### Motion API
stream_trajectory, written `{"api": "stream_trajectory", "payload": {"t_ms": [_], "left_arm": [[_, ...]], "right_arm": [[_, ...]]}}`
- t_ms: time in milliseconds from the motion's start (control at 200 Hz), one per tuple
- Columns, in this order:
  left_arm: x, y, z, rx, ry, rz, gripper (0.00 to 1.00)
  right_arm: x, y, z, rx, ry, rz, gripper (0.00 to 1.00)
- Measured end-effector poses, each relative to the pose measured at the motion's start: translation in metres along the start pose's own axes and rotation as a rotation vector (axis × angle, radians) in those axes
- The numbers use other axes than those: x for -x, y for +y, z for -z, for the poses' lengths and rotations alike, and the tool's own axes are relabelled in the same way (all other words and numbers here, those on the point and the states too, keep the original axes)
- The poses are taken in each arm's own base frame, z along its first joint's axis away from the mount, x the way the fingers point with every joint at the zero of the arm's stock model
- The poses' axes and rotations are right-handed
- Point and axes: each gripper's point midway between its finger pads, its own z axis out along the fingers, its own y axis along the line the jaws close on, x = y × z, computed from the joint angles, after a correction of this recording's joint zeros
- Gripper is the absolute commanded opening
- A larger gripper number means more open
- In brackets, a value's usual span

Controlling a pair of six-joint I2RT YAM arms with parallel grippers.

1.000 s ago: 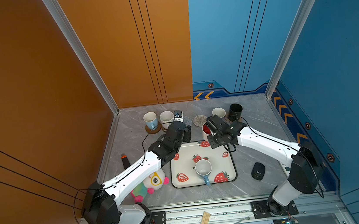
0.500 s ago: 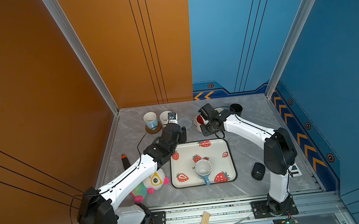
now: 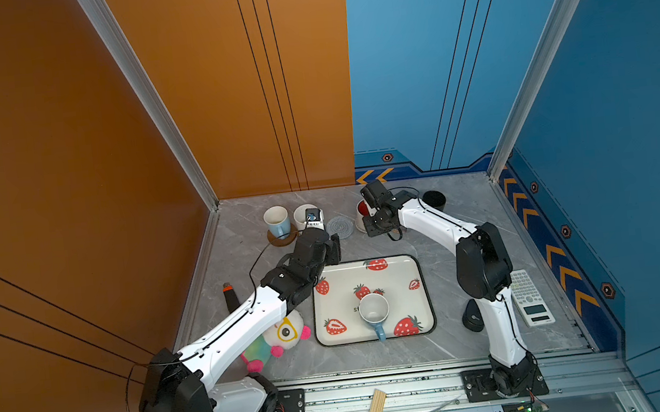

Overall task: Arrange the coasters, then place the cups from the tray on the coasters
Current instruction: 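Lower the red-lined mug onto the multicolour woven coaster with the right gripper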

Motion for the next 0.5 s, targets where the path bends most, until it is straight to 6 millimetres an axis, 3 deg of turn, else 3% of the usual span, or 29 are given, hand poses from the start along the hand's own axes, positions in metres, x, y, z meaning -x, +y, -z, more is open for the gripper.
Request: {"api": "stream_trajectory", "payload": {"t_ms": [215, 496], "left_arm": [[-0.001, 0.002, 0.000, 0.003, 0.001, 0.001, 0.63], [-0.001, 0.002, 0.000, 0.004, 0.001, 0.001, 0.63]], "right_arm": [[0.013, -0.004, -0.020, 0.028, 0.003, -0.025, 0.00], [0.042, -0.015, -0.017, 0.036, -0.040, -0.057, 0.00]]}}
